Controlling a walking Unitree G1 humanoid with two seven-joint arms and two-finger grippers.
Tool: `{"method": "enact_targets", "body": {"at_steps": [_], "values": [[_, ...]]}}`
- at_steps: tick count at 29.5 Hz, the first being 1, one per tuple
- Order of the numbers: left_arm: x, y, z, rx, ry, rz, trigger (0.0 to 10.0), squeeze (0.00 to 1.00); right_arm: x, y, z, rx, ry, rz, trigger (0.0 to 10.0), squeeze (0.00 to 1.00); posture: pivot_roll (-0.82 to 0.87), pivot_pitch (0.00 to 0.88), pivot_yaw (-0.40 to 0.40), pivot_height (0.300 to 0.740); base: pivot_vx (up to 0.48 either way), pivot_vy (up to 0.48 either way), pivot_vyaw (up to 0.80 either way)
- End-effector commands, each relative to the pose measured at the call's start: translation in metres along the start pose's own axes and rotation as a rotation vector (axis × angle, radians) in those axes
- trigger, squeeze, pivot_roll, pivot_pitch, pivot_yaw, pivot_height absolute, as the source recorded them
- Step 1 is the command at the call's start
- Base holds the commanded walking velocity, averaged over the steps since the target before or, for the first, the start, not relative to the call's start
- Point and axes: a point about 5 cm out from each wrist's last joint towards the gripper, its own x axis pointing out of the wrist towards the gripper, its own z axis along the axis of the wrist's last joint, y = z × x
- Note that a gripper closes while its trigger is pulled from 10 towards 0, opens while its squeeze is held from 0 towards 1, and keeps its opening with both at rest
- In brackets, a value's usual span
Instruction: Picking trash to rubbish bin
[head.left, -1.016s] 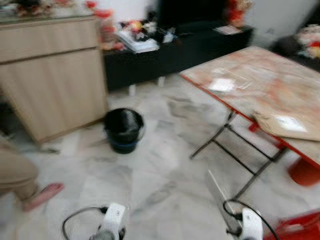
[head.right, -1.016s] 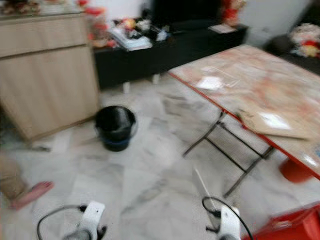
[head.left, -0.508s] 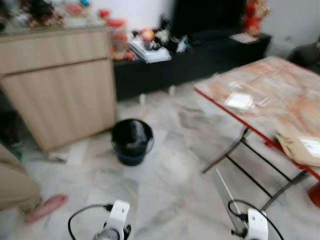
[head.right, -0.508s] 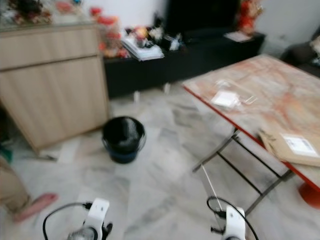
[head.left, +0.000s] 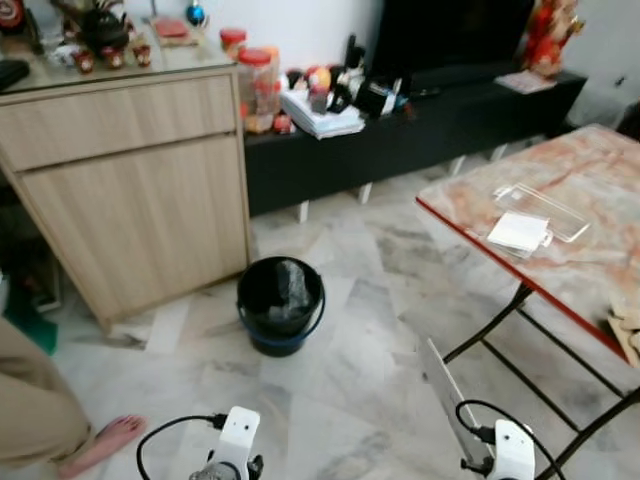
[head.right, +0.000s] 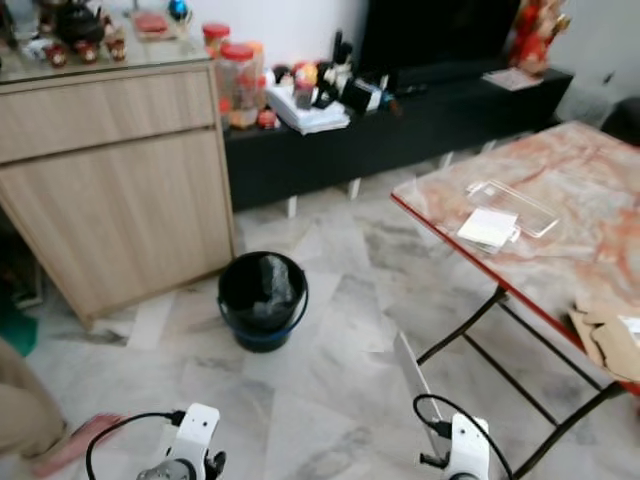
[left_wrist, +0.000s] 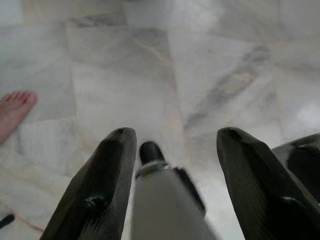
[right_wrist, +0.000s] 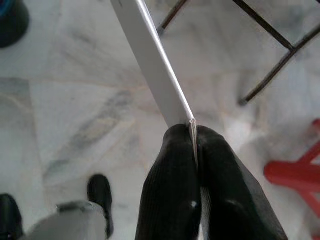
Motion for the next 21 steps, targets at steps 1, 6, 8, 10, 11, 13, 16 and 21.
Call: {"method": "enact_targets", "body": {"at_steps": [1,6,8,10,11,13,16,21], "values": [[-0.0005,-0.0004,-0.0039,-0.004,0.014,0.0,10.0,0.0,0.0011,-0.0008,0.0089,0.004,-0.026,-0.002,10.0,0.0,0.0,0.047,-0.127,0.74,0.345,0.0,0.0],[-0.0005,-0.0006,-0.0038,-0.005,0.014,0.0,10.0,0.0,0.0011,-0.0014,0.0091,-0.001,-0.027,-0.001,10.0,0.0,0.0,0.047,-0.127,0.74,0.345,0.0,0.0],[-0.0005,-0.0004,-0.004,-0.005,0.014,0.002,10.0,0.0,0.0011,-0.0026,0.0091,-0.031,-0.022,-0.003,10.0,0.0,0.0,0.046,-0.129,0.74,0.345,0.0,0.7],[-0.0006,0.0006,-0.0042,-0.01,0.013,0.007,10.0,0.0,0.0011,-0.0045,0.0099,-0.066,-0.025,-0.007,10.0,0.0,0.0,0.045,-0.13,0.74,0.336,0.0,0.8],[-0.0006,0.0006,-0.0042,-0.01,0.013,0.007,10.0,0.0,0.0011,-0.0045,0.0099,-0.066,-0.025,-0.007,10.0,0.0,0.0,0.045,-0.13,0.74,0.334,0.0,0.8],[-0.0006,0.0009,-0.0042,-0.011,0.013,0.008,10.0,0.0,0.0011,-0.0037,0.0104,-0.068,-0.03,-0.005,10.0,0.0,0.0,0.045,-0.13,0.74,0.332,0.0,0.8],[-0.0008,0.0012,-0.0048,-0.01,0.015,0.009,10.0,0.0,0.0012,-0.0022,0.0103,-0.065,-0.03,-0.003,10.0,0.0,0.0,0.037,-0.128,0.74,0.335,0.0,0.63],[-0.0009,0.0009,-0.0055,-0.007,0.017,0.007,10.0,0.0,0.0011,-0.0013,0.0099,-0.051,-0.032,-0.003,10.0,0.0,0.0,0.028,-0.125,0.74,0.334,0.0,0.0]]}}
